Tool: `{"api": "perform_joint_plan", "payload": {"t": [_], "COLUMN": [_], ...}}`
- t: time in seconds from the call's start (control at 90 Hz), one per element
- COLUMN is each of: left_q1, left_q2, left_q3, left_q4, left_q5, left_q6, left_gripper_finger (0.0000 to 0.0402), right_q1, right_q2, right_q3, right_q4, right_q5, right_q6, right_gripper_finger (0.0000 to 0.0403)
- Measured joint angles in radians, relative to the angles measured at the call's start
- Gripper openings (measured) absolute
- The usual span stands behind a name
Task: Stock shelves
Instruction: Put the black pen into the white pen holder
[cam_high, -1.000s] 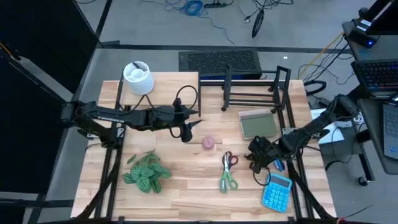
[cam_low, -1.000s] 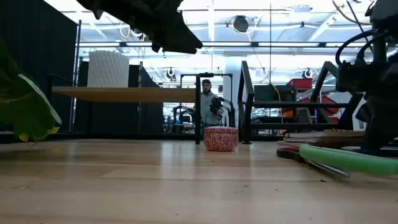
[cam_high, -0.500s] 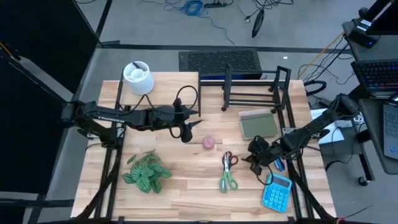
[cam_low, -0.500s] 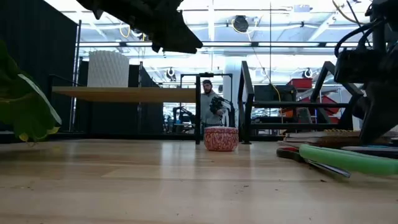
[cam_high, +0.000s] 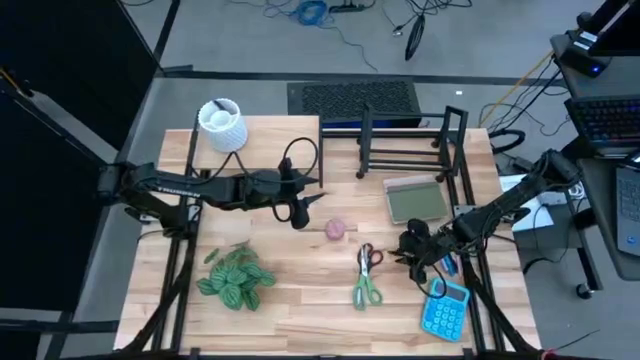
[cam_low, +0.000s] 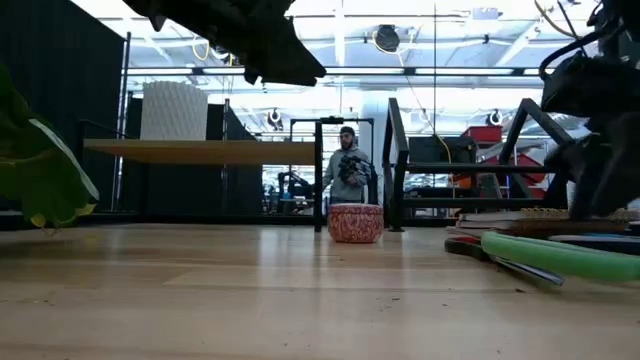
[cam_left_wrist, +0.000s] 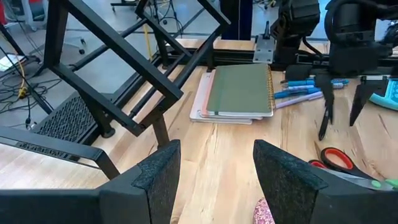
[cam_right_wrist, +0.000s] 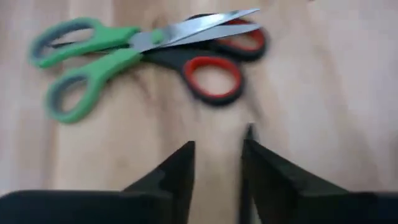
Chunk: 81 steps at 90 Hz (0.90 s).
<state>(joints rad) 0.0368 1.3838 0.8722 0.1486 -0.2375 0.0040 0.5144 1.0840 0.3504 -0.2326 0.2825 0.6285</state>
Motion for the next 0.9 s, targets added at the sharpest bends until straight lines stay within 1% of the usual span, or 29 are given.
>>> {"api": "perform_joint_plan", "payload": {"t": [0.067,0.144,0.233,0.322,0.444,0.544,0.789,0.833,0.9], "left_q1": [0.000,0.000,0.000,0.000,0.000,0.000,0.000,0.000,0.000], "left_q2": [0.000,0.000,0.000,0.000,0.000,0.000,0.000,0.000,0.000], "left_q3": [0.000,0.000,0.000,0.000,0.000,0.000,0.000,0.000,0.000], "left_q4": [0.000,0.000,0.000,0.000,0.000,-0.001,-0.001,0.000,-0.001], "left_q5": [0.000,0.000,0.000,0.000,0.000,0.000,0.000,0.000,0.000], "left_q6": [0.000,0.000,0.000,0.000,0.000,0.001,0.001,0.001,0.001], "left_gripper_finger": [0.0190,0.0190,0.0190,0.0190,0.0190,0.0190,0.0190,0.0190,0.0190], "right_q1": [-0.001,0.001,0.008,0.008,0.008,0.008,0.009,0.008,0.013], "right_q2": [0.000,0.013,0.048,0.100,0.164,0.204,0.266,0.267,0.264], "right_q3": [0.000,0.000,0.000,0.000,0.005,0.006,0.012,0.012,0.012], "right_q4": [-0.035,-0.044,-0.039,-0.024,0.010,0.040,0.066,0.065,0.063], "right_q5": [0.002,0.002,0.006,0.010,0.049,0.069,0.065,0.063,0.064], "right_q6": [0.011,0.057,0.074,0.062,0.064,0.070,0.123,0.120,0.124], "right_gripper_finger": [0.0162,0.0176,0.0178,0.0170,0.0149,0.0122,0.0020,0.0013,0.0013]}}
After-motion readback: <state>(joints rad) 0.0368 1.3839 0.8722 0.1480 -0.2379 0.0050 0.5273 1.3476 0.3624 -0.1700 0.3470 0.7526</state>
